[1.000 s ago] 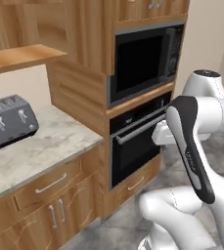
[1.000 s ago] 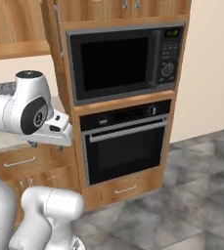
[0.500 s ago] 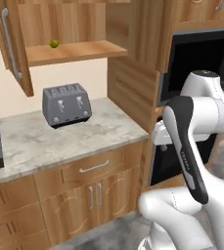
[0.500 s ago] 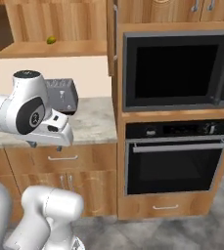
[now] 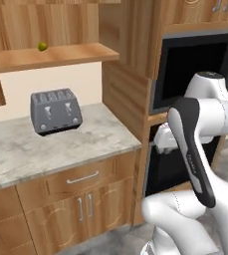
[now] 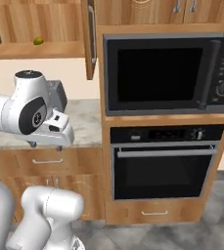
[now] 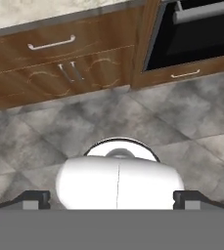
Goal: Pick the mangos from the cabinet and place them in one bowl. Pick the carrot from the sink and place it in the other bowl.
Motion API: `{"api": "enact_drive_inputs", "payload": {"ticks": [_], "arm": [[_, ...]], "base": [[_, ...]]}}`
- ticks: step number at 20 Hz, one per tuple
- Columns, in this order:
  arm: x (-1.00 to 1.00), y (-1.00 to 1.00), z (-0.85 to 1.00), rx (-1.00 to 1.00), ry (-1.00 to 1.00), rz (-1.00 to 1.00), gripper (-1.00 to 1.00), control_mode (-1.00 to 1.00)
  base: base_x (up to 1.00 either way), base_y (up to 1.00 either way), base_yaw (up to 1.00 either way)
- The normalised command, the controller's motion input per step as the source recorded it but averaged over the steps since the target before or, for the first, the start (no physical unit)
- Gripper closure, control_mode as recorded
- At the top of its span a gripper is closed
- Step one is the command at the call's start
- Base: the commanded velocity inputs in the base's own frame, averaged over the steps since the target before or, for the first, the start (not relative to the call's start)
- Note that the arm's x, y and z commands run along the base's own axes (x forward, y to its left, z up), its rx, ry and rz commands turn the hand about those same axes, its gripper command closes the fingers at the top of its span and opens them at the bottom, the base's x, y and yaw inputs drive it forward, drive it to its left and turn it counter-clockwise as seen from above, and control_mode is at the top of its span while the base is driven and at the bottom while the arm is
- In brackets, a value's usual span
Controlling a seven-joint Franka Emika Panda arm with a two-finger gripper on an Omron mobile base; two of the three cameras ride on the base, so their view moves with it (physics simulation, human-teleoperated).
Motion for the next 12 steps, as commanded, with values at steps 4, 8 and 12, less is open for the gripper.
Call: {"api": "enact_drive_inputs", "payload": {"ticks": [4, 8, 12], "arm": [[0.0, 0.0, 0.0, 0.0, 0.0, 0.0, -1.0, 1.0], [0.0, 0.0, 0.0, 0.0, 0.0, 0.0, -1.0, 1.0], [0.0, 0.0, 0.0, 0.0, 0.0, 0.0, -1.0, 1.0]], "base": [[0.79, 0.2, 0.24], [0.66, 0.39, 0.28], [0.36, 0.69, 0.12]]}}
